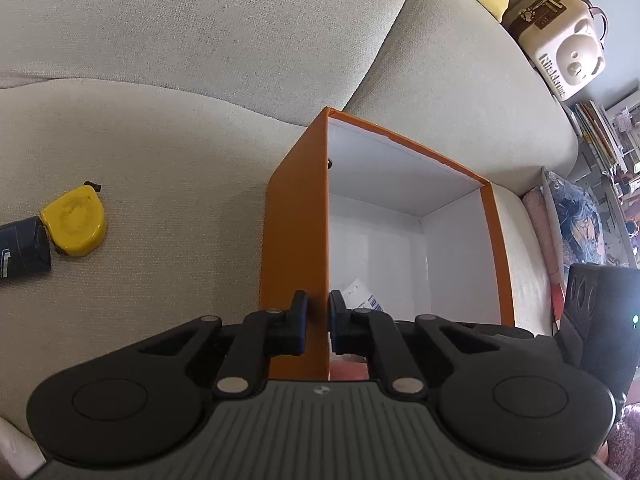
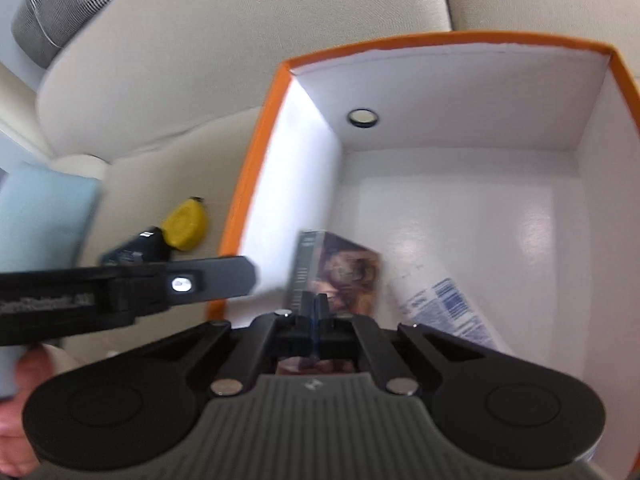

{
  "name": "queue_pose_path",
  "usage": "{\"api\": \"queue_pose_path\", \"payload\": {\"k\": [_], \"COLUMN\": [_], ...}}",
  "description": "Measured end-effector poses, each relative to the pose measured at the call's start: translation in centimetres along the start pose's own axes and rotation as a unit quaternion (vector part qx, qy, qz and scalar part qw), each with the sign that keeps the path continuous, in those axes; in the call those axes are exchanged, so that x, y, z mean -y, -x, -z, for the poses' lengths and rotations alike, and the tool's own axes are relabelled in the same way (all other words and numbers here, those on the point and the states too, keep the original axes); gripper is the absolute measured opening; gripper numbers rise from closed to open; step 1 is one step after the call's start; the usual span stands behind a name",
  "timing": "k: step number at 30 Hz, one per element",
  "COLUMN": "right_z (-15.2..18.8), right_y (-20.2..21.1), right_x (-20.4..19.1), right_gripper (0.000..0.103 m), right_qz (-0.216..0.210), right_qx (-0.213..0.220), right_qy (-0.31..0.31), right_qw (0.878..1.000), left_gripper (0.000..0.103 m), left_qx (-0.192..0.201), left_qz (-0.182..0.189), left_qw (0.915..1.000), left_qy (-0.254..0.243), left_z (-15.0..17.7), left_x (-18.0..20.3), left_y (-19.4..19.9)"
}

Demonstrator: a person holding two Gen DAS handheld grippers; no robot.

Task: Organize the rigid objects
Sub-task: 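Push the lotion tube and photo card box flat in the shoebox with the right tool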

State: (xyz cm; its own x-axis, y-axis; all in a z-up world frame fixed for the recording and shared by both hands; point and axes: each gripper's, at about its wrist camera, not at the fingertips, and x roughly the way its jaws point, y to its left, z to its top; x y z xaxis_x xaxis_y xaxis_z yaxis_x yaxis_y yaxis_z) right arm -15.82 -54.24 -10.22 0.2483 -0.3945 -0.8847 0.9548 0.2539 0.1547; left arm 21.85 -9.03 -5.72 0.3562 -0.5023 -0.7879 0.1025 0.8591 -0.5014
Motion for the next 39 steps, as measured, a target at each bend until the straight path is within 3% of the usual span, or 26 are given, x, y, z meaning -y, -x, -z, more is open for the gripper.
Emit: {"api": "queue_pose_path", "payload": {"k": [2, 5, 8, 10, 14, 19, 22, 25, 28, 31, 34, 37, 39], "right_z": [0.2, 0.4, 0.5, 0.3, 0.0, -0.3, -0.3, -0.2, -0.5, -1.1, -1.1, -0.3, 0.0], "right_y": [0.2, 0.6, -0.1, -1.6, -1.9, -2.0, -1.8, -1.7, 0.3, 2.2, 1.6, 0.3, -0.5], "right_x": [-0.5, -0.7, -1.2, -1.2, -1.2, 0.3, 0.1, 0.1, 1.1, 2.5, 3.5, 3.8, 4.3], "right_gripper": [0.002, 0.002, 0.011, 0.022, 0.023, 0.03, 0.031, 0.031, 0.031, 0.036, 0.046, 0.046, 0.046], "right_qz": [0.01, -0.012, -0.009, -0.001, 0.003, -0.003, 0.023, 0.016, 0.002, 0.055, 0.12, 0.143, 0.133], "right_qx": [-0.002, 0.0, -0.004, -0.012, -0.015, -0.018, -0.018, -0.038, -0.005, 0.017, -0.01, -0.037, -0.044], "right_qy": [0.012, 0.006, 0.008, 0.011, 0.006, -0.044, -0.034, -0.031, -0.045, -0.029, 0.009, 0.037, 0.035], "right_qw": [1.0, 1.0, 1.0, 1.0, 1.0, 0.999, 0.999, 0.999, 0.999, 0.998, 0.993, 0.988, 0.99], "left_gripper": [0.011, 0.011, 0.011, 0.011, 0.011, 0.012, 0.012, 0.012, 0.012, 0.012, 0.012, 0.012, 0.012], "left_qx": [0.0, 0.0, -0.002, -0.001, -0.001, -0.003, -0.001, -0.001, -0.003, -0.002, -0.001, -0.001, -0.002], "left_qz": [0.001, 0.0, 0.002, -0.001, -0.004, 0.0, -0.002, -0.002, 0.001, -0.001, -0.003, -0.003, -0.003], "left_qw": [1.0, 1.0, 1.0, 1.0, 1.0, 0.9999, 1.0, 1.0, 0.9999, 1.0, 1.0, 1.0, 1.0], "left_qy": [0.0, 0.001, 0.005, 0.004, 0.005, 0.011, 0.009, 0.009, 0.011, 0.009, 0.009, 0.009, 0.009], "left_z": [-0.1, 0.0, -0.1, -0.1, -0.1, -0.1, -0.1, -0.2, -0.2, -0.2, -0.1, -0.1, -0.1], "left_x": [0.1, 0.1, 0.0, 0.1, 0.3, 0.3, 0.4, 0.5, 0.3, 0.4, 0.6, 0.5, 0.5], "left_y": [-0.1, 0.0, -0.1, -0.1, -0.3, -0.2, -0.2, -0.3, -0.3, -0.3, -0.4, -0.4, -0.5]}}
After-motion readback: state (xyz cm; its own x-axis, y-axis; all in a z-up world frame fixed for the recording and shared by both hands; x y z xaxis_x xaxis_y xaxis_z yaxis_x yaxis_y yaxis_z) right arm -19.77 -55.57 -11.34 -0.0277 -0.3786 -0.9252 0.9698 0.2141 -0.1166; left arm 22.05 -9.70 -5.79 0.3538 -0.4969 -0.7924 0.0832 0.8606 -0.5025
